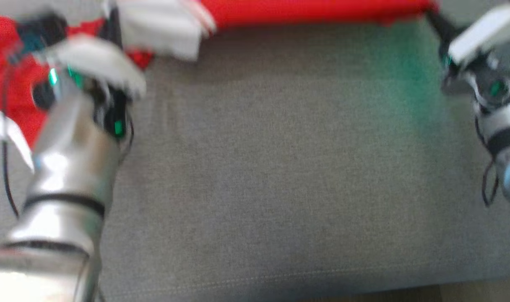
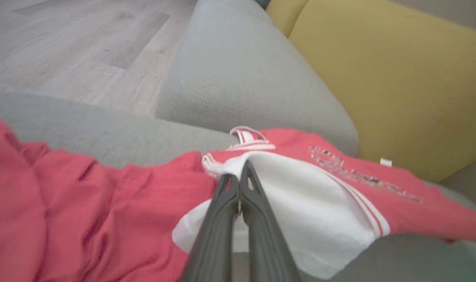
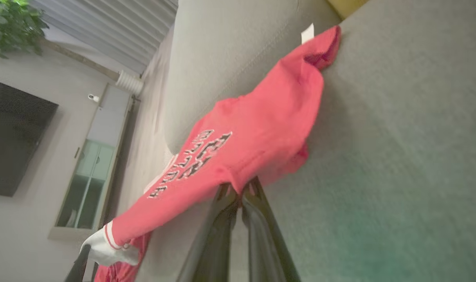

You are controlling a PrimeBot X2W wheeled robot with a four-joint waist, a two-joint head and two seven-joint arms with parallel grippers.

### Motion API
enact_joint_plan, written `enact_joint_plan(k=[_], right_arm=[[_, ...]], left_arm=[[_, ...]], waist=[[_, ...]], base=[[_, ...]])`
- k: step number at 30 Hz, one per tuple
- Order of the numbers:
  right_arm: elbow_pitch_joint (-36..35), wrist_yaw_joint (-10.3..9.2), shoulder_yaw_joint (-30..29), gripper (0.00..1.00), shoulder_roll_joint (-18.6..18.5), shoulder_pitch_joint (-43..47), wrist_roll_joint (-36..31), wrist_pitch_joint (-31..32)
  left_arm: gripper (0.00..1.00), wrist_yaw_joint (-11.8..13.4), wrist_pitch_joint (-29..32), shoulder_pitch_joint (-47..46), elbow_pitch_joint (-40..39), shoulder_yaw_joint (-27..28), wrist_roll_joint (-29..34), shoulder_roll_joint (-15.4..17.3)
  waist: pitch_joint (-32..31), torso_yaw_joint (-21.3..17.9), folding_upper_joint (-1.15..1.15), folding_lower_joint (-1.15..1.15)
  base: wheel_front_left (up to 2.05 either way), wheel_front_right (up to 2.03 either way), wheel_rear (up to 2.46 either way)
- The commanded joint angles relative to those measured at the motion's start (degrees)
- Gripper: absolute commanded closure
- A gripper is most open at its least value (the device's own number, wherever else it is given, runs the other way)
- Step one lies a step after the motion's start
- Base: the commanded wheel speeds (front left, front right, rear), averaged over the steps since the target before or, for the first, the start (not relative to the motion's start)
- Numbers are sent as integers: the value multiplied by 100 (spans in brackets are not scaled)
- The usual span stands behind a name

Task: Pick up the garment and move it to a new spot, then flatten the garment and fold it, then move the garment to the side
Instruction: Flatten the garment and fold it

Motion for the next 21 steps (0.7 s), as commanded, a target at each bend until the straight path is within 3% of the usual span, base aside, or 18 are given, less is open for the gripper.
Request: enact_joint_plan(k=[1, 6, 13, 21], right_arm=[[-209, -4, 33, 100, -109, -2, 26, 43], [-273, -4, 347, 100, -480, 510, -39, 461], [-466, -4, 843, 100, -956, 969, -325, 767], [-809, -4, 1477, 100, -1660, 1214, -695, 1161]], left_arm=[[100, -10, -68, -25, -133, 33, 68, 289], [100, -42, -28, 782, -229, -480, 172, 469], [100, -45, 275, 1712, -994, -1335, -57, 842], [100, -45, 967, 2630, -2575, -2190, -981, 1479]], waist=[[-233, 66, 0, 0], [-602, 134, 0, 0], [-963, 227, 0, 0], [-1309, 294, 0, 0]], base=[[0, 0, 0], [0, 0, 0], [0, 0, 0], [0, 0, 0]])
